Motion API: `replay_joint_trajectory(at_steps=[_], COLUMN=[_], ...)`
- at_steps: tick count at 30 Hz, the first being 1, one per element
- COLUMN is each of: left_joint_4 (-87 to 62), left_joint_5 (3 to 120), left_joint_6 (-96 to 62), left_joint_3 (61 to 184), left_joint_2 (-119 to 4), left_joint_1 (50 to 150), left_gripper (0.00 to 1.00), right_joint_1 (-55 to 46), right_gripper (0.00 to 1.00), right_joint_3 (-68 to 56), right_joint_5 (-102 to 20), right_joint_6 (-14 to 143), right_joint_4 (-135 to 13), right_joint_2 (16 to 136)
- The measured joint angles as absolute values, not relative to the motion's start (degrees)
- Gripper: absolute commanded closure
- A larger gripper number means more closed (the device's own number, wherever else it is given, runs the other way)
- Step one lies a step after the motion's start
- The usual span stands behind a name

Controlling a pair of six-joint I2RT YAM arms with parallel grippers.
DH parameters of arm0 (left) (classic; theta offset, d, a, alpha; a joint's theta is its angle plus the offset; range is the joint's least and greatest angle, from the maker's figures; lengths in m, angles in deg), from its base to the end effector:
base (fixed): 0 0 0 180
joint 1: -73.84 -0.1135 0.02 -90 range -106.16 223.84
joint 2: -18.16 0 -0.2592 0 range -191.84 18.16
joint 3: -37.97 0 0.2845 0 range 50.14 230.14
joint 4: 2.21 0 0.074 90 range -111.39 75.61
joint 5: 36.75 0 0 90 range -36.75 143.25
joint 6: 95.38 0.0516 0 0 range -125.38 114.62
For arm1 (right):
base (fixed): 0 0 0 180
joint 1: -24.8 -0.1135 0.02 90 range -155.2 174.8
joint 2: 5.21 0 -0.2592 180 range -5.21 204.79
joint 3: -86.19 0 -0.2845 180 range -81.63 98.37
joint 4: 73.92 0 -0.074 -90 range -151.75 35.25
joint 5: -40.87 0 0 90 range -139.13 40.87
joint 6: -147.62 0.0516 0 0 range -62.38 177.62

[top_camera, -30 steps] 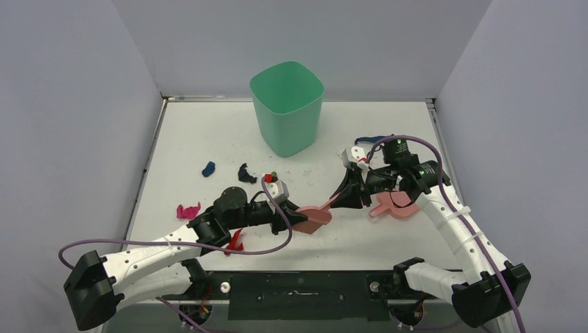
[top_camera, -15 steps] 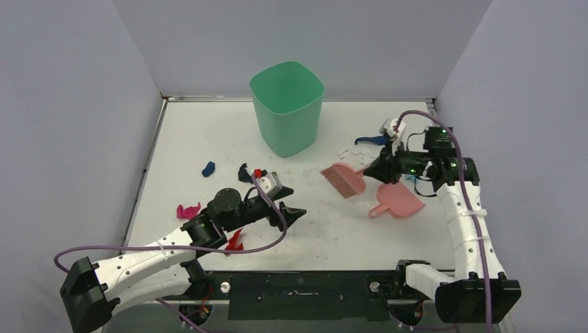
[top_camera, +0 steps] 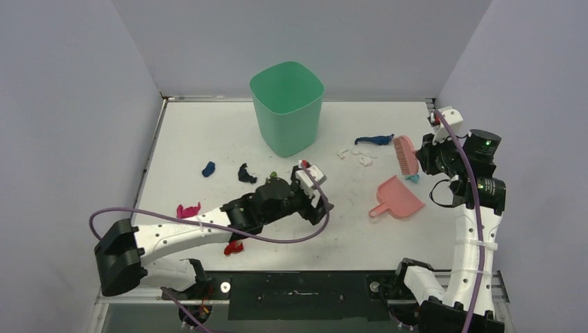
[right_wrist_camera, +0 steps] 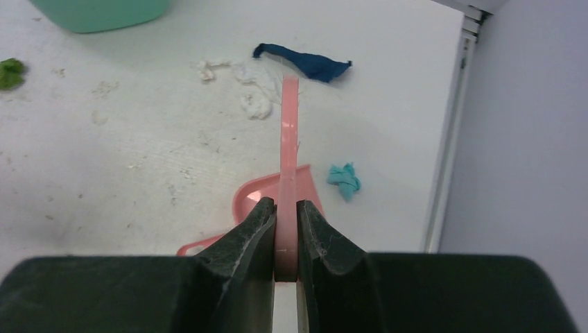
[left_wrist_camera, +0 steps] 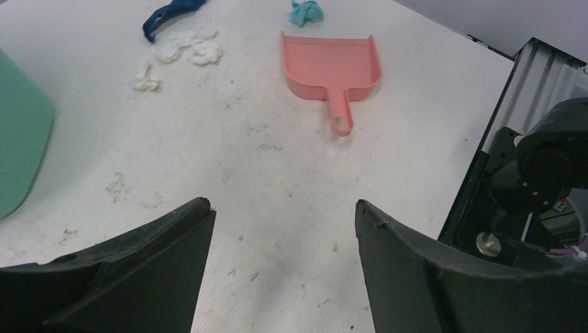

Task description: Sweep away the paper scraps from the table

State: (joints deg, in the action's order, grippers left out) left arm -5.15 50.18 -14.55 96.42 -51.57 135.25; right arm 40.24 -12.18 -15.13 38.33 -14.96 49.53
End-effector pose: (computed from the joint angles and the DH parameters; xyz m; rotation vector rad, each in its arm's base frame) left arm 0.1608 -0.2892 0.2702 0.7996 1.7206 -0.8113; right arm 0.2227 -0.0316 0.3918 -0.4069 1.9949 0.2541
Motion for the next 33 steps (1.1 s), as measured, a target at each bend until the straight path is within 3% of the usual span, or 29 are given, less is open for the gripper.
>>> replay_joint_trajectory(at_steps=[6, 16, 33], left_joint_4=[-5.41, -5.24, -4.58], left_joint_5=[42.99, 44.21, 46.62], left_joint_6=[-12.25, -11.97, -12.14], left_joint_3=[110.19, 125.91, 133.23], left_joint_2=[-68.32, -91.20, -104.38], left_joint_1=[144.23, 144.75, 144.51], left_gripper=[0.27, 0.30, 0.35], right_joint_1=[40.59, 42.05, 42.51], right_gripper=[0.95, 0.95, 0.95], right_joint_3=[-11.66, -13.40, -16.16], right_joint_5=[-25.58, -31.55, -32.42], right_joint_6=[38.71, 35.62, 33.53], right_joint_4=[-15.90, -15.81, -15.77], right_joint_2=[51.17, 51.57, 49.31])
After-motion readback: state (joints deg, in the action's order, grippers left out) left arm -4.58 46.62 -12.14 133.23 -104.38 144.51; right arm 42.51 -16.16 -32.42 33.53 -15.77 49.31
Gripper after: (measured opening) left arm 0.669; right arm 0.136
